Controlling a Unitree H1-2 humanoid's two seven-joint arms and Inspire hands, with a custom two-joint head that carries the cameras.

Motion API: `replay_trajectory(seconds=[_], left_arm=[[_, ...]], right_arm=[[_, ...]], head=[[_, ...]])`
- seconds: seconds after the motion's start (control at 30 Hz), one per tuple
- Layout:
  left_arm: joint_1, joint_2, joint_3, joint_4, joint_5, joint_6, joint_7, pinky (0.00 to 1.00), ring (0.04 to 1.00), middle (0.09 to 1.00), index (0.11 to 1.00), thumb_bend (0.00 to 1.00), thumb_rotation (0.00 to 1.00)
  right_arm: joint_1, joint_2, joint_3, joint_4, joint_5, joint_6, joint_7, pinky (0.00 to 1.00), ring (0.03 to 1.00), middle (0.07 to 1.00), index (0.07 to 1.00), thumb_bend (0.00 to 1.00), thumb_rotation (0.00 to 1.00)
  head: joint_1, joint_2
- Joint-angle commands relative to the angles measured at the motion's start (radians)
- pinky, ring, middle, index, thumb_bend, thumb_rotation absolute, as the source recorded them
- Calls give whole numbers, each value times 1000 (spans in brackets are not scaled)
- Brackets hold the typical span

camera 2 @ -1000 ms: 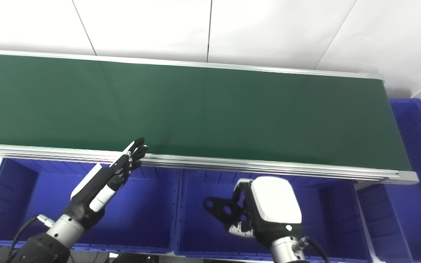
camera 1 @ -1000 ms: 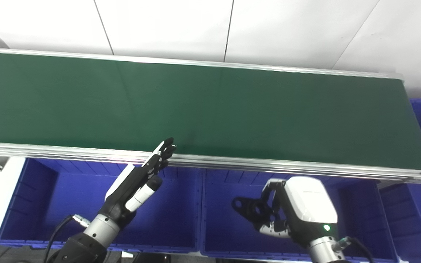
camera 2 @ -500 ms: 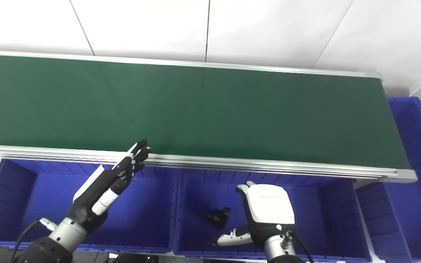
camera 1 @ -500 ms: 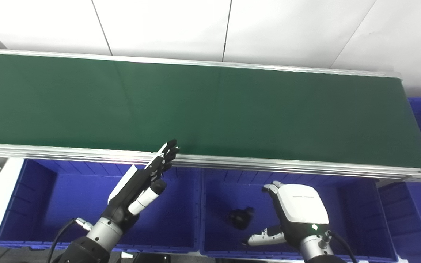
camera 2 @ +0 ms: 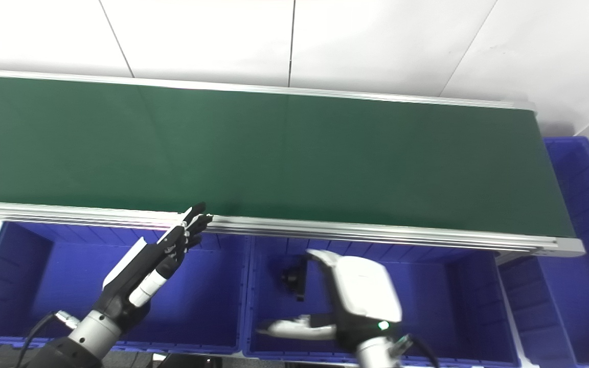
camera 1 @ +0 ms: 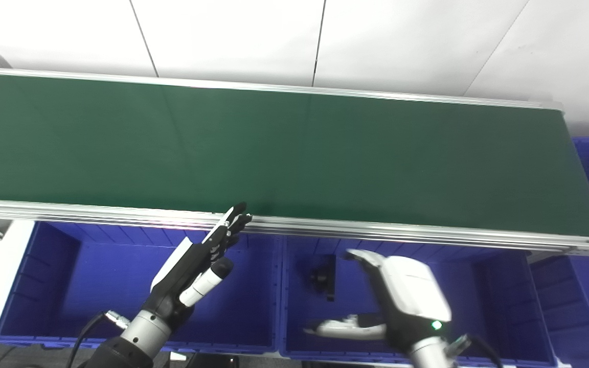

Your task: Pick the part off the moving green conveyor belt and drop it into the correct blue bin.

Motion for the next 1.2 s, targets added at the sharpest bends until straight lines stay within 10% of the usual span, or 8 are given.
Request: replay_trajectory(seconds=[0.0,0.1,0.37,0.63,0.93,1.17], left_arm=[[-1,10,-6,-9,13,-54,-8,1000,1000,980,1000,889,914],[2,13,-12,17,34,-89,-4,989,997,982,1000,848,913],[25,19,-29,59,62,-129,-13,991,1000,989,1000,855,890],[31,36,-40,107,87,-184,-16,958,997,993,1000,875,887],[38,6,-21,195,74,-311,6,954,989,996,1000,878,887],[41,-12,-8,196,71,-335,8,969,998,991,1000,899,871]], right_arm=[[56,51,67,-5,154,-55,-104,660,784,850,816,906,974],[90,66,97,129,408,-160,-254,673,797,850,837,849,999],[-48,-56,108,441,452,-384,-527,634,774,827,814,829,1000],[-85,-33,102,606,704,-508,-591,819,896,927,902,908,1000],[-130,-52,104,711,641,-586,-671,796,898,936,918,920,1000],[-138,-52,102,714,666,-572,-661,784,895,937,921,920,1000]], head=[[16,-11],[29,-25],[71,-93],[66,-139],[56,-228],[49,-204]])
